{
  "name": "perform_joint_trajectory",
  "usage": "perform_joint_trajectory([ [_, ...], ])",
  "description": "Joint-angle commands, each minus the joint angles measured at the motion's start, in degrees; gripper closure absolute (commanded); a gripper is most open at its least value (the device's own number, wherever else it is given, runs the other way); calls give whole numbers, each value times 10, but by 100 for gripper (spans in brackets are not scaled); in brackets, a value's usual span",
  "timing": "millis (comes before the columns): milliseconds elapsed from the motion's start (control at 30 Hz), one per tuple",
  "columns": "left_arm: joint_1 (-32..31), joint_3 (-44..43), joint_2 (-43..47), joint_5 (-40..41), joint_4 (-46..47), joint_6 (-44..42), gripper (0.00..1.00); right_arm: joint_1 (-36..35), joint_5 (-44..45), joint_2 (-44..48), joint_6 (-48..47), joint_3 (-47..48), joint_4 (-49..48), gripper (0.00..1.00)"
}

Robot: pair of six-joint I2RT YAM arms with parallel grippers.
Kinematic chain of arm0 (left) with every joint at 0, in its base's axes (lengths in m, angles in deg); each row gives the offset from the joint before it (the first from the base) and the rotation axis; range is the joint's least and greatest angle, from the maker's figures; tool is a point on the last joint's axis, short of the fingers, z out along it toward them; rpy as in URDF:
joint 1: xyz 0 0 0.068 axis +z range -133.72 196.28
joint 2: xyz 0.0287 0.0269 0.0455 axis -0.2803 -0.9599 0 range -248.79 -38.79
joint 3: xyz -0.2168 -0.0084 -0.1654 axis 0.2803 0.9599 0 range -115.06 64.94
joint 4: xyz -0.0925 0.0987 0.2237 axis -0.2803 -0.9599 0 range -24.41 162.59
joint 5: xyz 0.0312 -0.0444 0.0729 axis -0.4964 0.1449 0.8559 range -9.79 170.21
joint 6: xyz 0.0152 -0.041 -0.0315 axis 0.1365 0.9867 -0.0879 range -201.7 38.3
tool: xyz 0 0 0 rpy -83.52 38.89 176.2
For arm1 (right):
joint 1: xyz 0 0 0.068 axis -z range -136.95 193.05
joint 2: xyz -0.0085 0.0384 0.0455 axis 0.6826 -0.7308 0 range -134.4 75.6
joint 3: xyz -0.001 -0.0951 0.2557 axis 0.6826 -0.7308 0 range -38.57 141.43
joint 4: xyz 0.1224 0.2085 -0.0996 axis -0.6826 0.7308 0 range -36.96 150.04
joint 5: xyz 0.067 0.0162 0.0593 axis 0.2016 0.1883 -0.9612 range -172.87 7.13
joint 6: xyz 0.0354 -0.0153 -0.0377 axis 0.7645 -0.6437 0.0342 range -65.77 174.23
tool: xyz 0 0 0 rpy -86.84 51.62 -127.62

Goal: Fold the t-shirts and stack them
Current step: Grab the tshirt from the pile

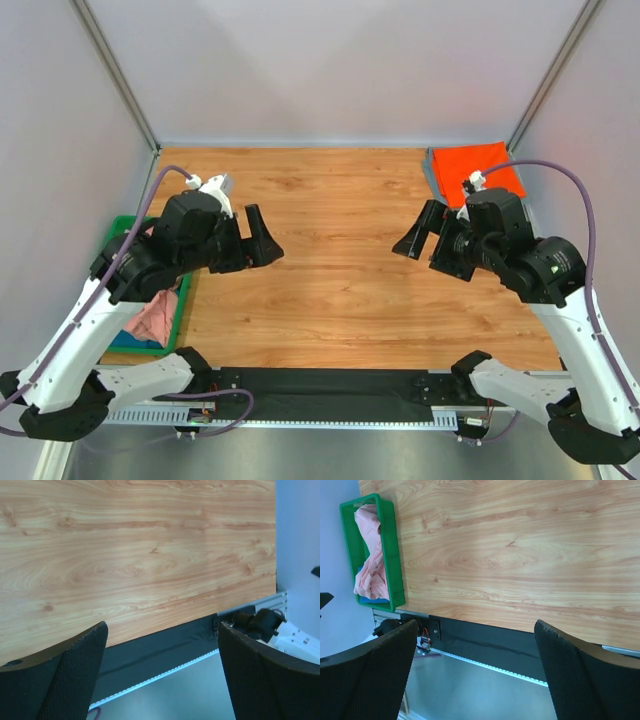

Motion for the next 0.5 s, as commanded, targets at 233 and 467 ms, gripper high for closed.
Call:
perform_joint_trajectory([
  [233, 233, 37, -59, -62, -44, 155, 9, -2, 4, 17, -15, 16, 23, 0],
  [467, 413, 92, -50, 97, -125, 271, 11, -4, -17, 41, -38, 4, 51, 0],
])
